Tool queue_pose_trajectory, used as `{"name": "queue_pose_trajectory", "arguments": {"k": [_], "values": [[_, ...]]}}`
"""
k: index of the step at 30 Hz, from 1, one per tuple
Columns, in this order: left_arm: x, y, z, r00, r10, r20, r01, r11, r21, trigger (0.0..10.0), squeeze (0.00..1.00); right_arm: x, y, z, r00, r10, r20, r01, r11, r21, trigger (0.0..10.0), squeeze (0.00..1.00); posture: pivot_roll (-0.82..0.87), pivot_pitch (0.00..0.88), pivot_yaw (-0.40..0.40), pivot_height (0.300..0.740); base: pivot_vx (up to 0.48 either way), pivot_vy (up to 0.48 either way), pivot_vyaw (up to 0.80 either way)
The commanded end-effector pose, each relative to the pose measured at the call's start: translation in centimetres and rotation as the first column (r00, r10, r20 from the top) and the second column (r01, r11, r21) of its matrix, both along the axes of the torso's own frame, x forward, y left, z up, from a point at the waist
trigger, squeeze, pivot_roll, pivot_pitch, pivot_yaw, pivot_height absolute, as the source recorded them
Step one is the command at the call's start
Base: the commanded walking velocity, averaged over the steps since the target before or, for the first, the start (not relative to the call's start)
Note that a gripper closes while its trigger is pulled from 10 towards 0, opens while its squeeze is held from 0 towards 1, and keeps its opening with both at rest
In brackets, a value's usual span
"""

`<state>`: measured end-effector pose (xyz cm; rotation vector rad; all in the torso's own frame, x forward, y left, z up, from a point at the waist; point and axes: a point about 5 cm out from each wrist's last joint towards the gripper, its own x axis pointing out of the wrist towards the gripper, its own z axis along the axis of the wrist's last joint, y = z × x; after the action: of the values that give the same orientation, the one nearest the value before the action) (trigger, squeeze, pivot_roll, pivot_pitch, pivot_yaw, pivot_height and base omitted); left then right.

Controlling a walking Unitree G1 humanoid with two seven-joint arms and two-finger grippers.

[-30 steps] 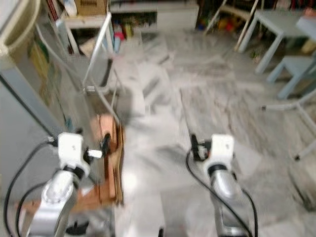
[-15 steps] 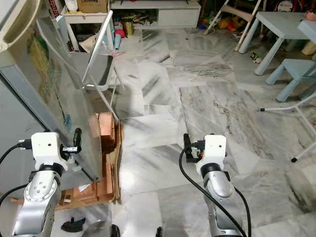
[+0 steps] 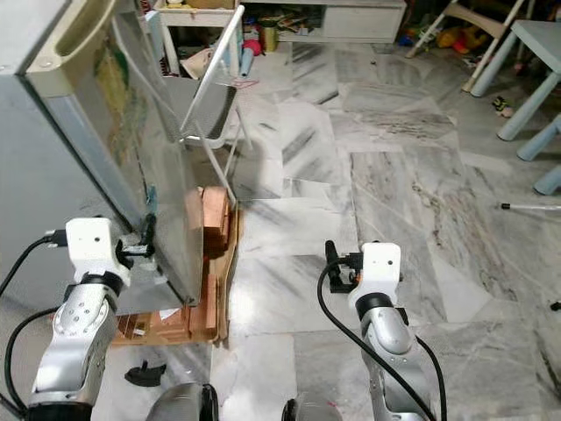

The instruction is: Restocking fridge

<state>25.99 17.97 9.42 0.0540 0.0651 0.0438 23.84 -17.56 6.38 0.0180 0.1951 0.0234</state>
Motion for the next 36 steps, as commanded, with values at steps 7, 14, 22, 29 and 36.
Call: {"name": "queue_pose_trajectory", "arguments": {"k": [7, 14, 22, 29, 36], "values": [[0.9, 0.1, -0.3, 1.000, -0.008, -0.027, 0.009, 1.000, 0.018, 10.0, 0.00, -0.1, -0.2, 0.3, 1.000, -0.001, -0.001, 0.001, 1.000, -0.011, 10.0, 0.00, -0.03, 0.089, -0.043, 0.740, 0.000, 0.000, 0.00], [2.2, 1.0, 0.0, 0.999, 0.034, -0.024, -0.033, 0.999, 0.018, 10.0, 0.00, -0.2, -0.3, 0.6, 1.000, -0.004, 0.009, 0.004, 1.000, -0.022, 10.0, 0.00, -0.04, 0.091, -0.043, 0.740, 0.000, 0.000, 0.00], [4.2, 1.3, 0.4, 1.000, 0.023, -0.010, -0.022, 0.999, 0.038, 10.0, 0.00, -0.8, 0.0, 0.4, 1.000, 0.012, -0.015, -0.013, 1.000, -0.012, 10.0, 0.00, -0.05, 0.100, -0.044, 0.740, 0.000, 0.000, 0.00], [5.9, -0.7, 1.0, 0.998, -0.063, 0.001, 0.063, 0.998, 0.017, 10.0, 0.00, -3.1, -1.4, -0.7, 0.994, 0.027, -0.106, -0.029, 0.999, -0.016, 10.0, 0.00, -0.05, 0.110, -0.034, 0.740, 0.000, 0.000, 0.00], [7.0, -11.0, 3.3, 0.904, -0.424, 0.064, 0.428, 0.900, -0.079, 10.0, 0.00, -4.4, -2.3, -2.1, 0.983, 0.014, -0.185, -0.023, 0.998, -0.050, 10.0, 0.00, -0.06, 0.104, -0.034, 0.740, 0.000, 0.000, 0.00]]}}
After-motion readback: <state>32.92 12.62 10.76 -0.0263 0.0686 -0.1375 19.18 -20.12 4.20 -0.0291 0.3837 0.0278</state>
